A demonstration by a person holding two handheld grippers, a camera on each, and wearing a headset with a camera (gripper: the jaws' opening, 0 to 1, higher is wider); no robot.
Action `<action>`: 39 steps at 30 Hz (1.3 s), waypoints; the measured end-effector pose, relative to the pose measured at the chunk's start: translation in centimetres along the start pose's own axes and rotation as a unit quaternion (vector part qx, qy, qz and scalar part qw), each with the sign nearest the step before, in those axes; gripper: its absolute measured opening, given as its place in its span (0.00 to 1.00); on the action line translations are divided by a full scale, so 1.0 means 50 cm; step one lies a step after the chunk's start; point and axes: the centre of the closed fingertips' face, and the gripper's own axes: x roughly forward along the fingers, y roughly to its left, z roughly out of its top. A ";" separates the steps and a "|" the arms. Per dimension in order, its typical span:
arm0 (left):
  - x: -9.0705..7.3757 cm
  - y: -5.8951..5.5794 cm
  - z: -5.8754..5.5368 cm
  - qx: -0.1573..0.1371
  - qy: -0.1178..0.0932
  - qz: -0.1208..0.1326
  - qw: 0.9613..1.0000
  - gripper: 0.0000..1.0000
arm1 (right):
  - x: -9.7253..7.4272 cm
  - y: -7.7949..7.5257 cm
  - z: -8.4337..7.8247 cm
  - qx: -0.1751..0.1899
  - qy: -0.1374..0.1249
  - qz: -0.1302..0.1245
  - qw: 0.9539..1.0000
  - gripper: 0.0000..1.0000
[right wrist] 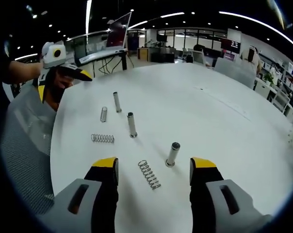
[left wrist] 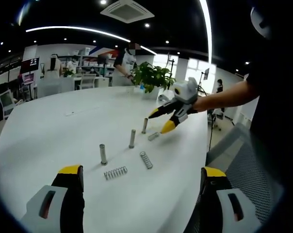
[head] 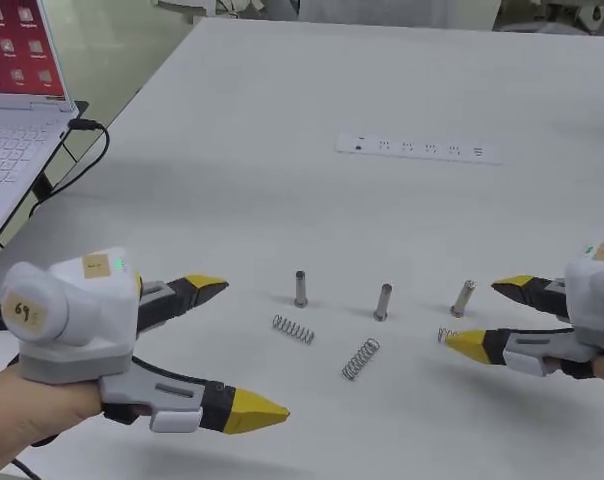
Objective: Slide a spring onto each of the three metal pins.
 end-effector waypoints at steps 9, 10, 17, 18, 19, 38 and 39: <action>0.000 -0.001 -0.001 -0.001 0.000 -0.001 1.000 0.98 | -0.003 0.014 -0.019 -0.041 0.025 0.019 0.999 0.55; 0.000 -0.001 -0.001 -0.001 0.000 -0.001 1.000 0.98 | -0.004 0.016 -0.022 -0.046 0.030 0.022 0.998 0.54; -0.003 0.000 -0.005 -0.002 0.001 0.000 1.000 0.98 | -0.003 0.023 -0.033 -0.073 0.054 0.039 0.995 0.44; -0.003 0.000 -0.006 -0.001 0.002 0.001 1.000 0.98 | -0.002 0.023 -0.037 -0.079 0.061 0.041 0.994 0.43; -0.004 0.000 -0.006 -0.002 0.002 0.001 1.000 0.98 | -0.001 0.024 -0.039 -0.083 0.065 0.043 0.993 0.41; -0.005 0.003 -0.005 0.000 0.002 0.003 1.000 0.98 | 0.024 0.038 -0.066 -0.125 0.131 0.080 0.980 0.26; -0.005 0.003 -0.005 0.000 0.001 0.004 1.000 0.98 | 0.025 0.037 -0.066 -0.124 0.131 0.080 0.980 0.25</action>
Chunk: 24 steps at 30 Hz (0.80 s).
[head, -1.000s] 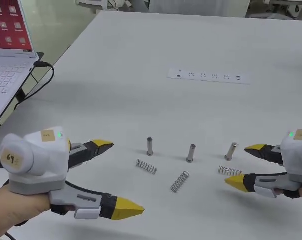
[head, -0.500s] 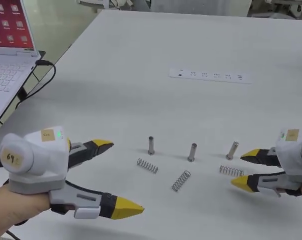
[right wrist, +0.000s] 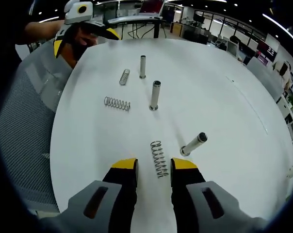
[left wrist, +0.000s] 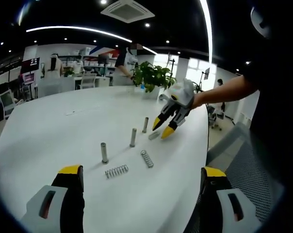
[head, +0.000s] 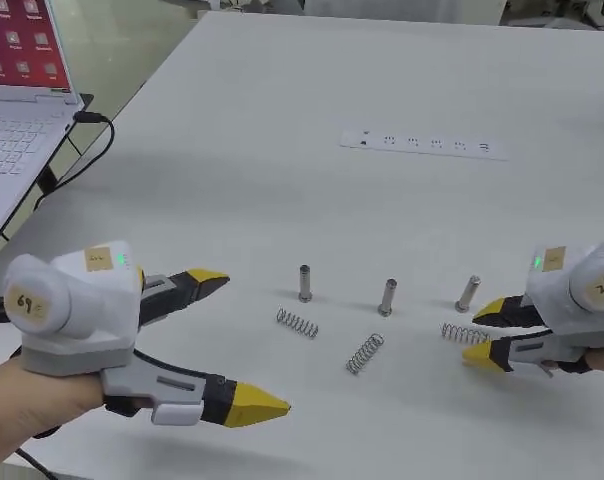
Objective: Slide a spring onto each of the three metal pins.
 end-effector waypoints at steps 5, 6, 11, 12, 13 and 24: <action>0.001 -0.001 -0.001 0.001 0.000 -0.001 1.000 0.98 | 0.007 -0.009 -0.006 0.002 0.006 0.005 1.000 0.23; 0.001 -0.001 -0.001 0.001 0.000 -0.001 1.000 0.98 | 0.008 -0.010 -0.007 0.002 0.007 0.007 1.000 0.22; 0.002 -0.002 0.002 0.002 -0.001 -0.002 1.000 0.98 | 0.012 -0.011 -0.014 -0.005 0.019 0.012 1.000 0.19; 0.002 -0.002 0.002 0.002 -0.001 -0.002 1.000 0.98 | 0.013 -0.011 -0.014 -0.006 0.019 0.013 1.000 0.18; 0.002 -0.001 0.002 0.003 -0.002 -0.002 1.000 0.98 | 0.014 -0.012 -0.014 -0.008 0.020 0.013 1.000 0.18; 0.002 -0.001 0.000 0.002 -0.001 -0.001 1.000 0.98 | 0.018 -0.013 -0.026 -0.018 0.038 0.013 0.999 0.13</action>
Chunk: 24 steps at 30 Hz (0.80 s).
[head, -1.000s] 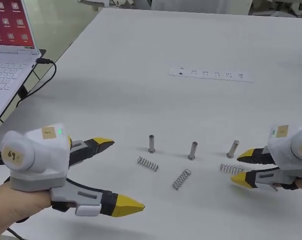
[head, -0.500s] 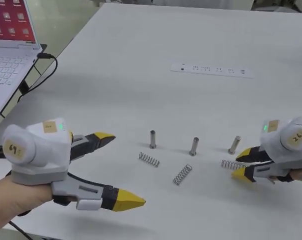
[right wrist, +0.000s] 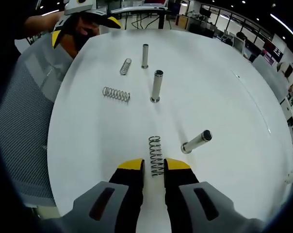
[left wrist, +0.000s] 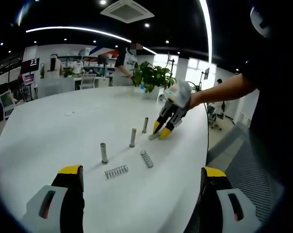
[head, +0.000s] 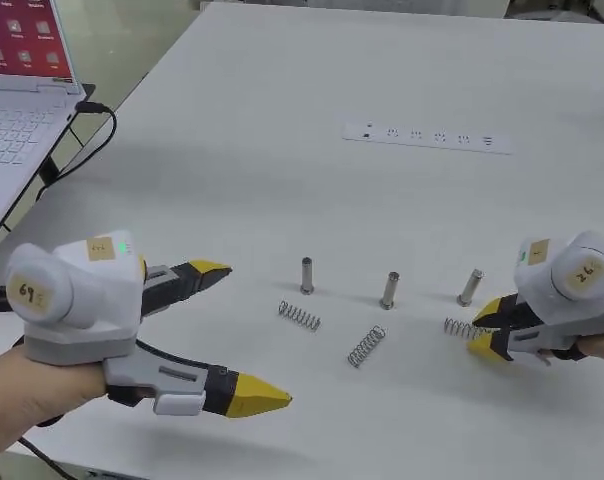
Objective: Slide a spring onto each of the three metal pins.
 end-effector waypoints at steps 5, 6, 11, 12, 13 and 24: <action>0.005 -0.007 0.002 0.001 0.001 -0.004 1.000 0.98 | 0.001 0.003 -0.005 -0.003 0.004 0.002 1.000 0.11; 0.005 -0.007 0.002 0.001 0.000 -0.004 1.000 0.98 | 0.002 0.003 -0.007 -0.001 0.006 0.002 1.000 0.10; 0.005 -0.008 0.008 0.003 -0.002 -0.005 1.000 0.98 | -0.001 0.001 -0.006 -0.003 0.000 -0.004 1.000 0.08; 0.005 -0.009 0.009 0.004 -0.002 -0.005 1.000 0.98 | -0.004 0.002 -0.004 -0.005 -0.003 -0.006 1.000 0.08; 0.005 -0.009 0.009 0.005 -0.002 -0.005 1.000 0.98 | -0.006 0.002 -0.001 -0.006 -0.006 -0.006 1.000 0.08; 0.022 -0.027 0.010 0.016 0.000 -0.020 1.000 0.98 | -0.037 0.034 0.037 -0.023 -0.018 0.001 1.000 0.08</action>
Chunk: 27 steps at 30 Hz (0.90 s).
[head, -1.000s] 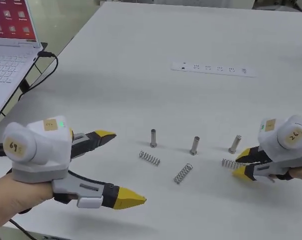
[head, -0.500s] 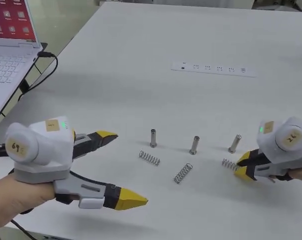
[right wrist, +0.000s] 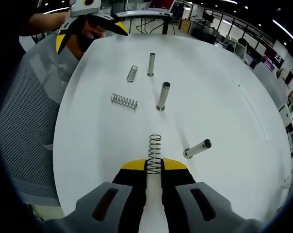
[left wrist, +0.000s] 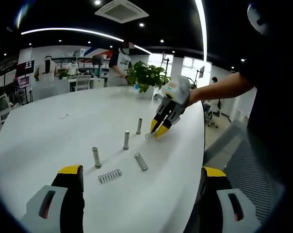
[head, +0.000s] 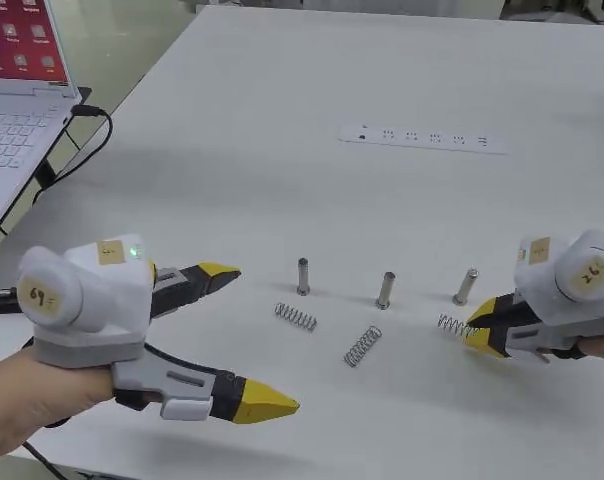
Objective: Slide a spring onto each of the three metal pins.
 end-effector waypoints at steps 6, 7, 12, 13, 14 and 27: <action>0.006 -0.008 0.010 0.012 -0.010 -0.014 1.000 0.97 | -0.016 0.014 0.015 -0.008 -0.007 0.005 1.000 0.08; 0.008 -0.011 0.011 0.016 -0.010 -0.017 1.000 0.97 | -0.020 0.017 0.019 -0.009 -0.009 0.007 1.000 0.08; 0.018 -0.020 0.015 0.031 -0.011 -0.030 0.999 0.94 | -0.032 0.027 0.036 -0.011 -0.019 0.014 1.000 0.08; 0.019 -0.020 0.017 0.033 -0.012 -0.031 0.999 0.93 | -0.034 0.029 0.039 -0.013 -0.020 0.015 1.000 0.08; 0.023 -0.022 0.022 0.036 -0.015 -0.034 0.999 0.92 | -0.037 0.034 0.045 -0.016 -0.023 0.018 0.999 0.08; 0.067 -0.048 0.040 0.045 -0.024 -0.064 0.997 0.79 | -0.049 0.068 0.096 -0.047 -0.047 0.041 0.997 0.08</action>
